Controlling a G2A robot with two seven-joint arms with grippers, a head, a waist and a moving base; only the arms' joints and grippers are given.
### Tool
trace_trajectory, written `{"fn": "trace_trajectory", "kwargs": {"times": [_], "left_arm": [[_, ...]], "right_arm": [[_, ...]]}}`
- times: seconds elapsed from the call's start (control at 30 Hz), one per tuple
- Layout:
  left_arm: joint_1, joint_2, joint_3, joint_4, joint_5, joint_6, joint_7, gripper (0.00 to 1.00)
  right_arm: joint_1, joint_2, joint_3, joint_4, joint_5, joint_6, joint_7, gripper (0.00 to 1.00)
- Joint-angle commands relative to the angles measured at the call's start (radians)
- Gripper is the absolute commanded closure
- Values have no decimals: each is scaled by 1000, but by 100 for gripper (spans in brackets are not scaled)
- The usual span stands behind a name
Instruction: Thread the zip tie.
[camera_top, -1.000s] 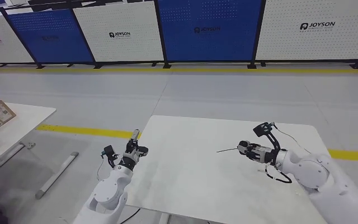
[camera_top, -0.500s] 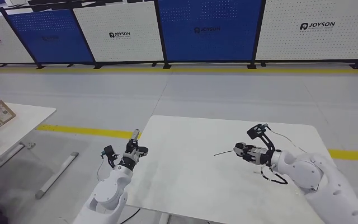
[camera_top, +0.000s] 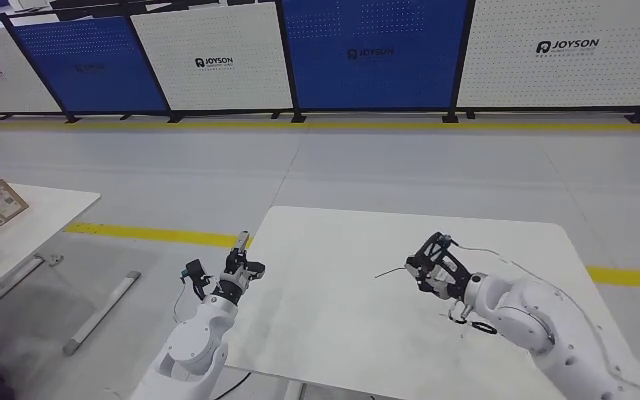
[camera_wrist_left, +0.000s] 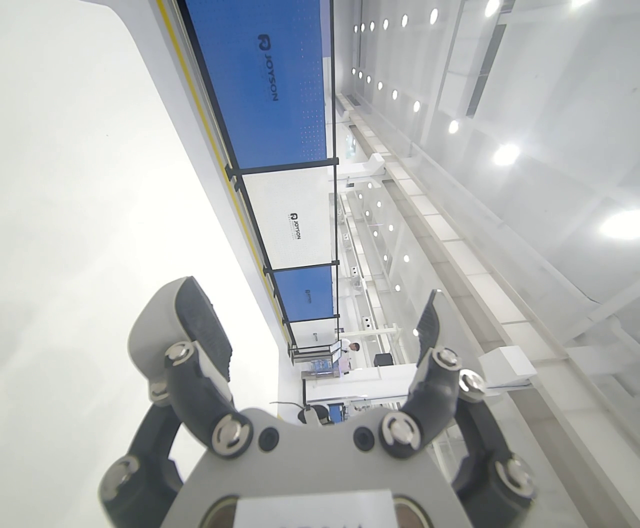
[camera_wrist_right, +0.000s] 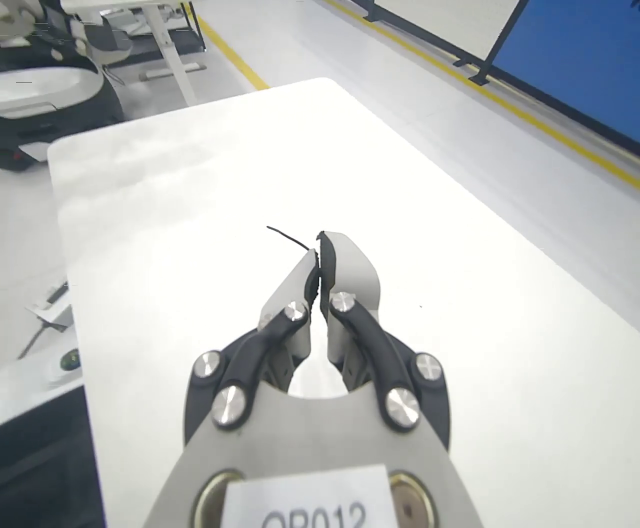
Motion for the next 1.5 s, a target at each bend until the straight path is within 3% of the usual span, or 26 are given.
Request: {"fn": "trace_trajectory", "kwargs": {"times": [0.0,0.4,0.57,0.77,0.83,1.3,1.4,1.47], "left_arm": [[0,0,0,0,0,0,0,0],[0,0,0,0,0,0,0,0],[0,0,0,0,0,0,0,0],[0,0,0,0,0,0,0,0],[0,0,0,0,0,0,0,0],[-4,0,4,-2,6,1,-3,0],[-11,-2,24,-31,19,54,-18,0],[-17,-2,45,-66,26,127,-34,0]], "right_arm": [[23,22,-68,-25,46,0,-86,100],[32,31,-84,-20,71,3,-106,100],[26,33,-89,-34,-20,0,-165,100],[87,64,-202,-32,-206,0,-255,100],[113,73,-230,-21,-187,0,-292,100],[113,73,-230,-21,-187,0,-292,100],[113,73,-230,-21,-187,0,-292,100],[113,73,-230,-21,-187,0,-292,100]]}}
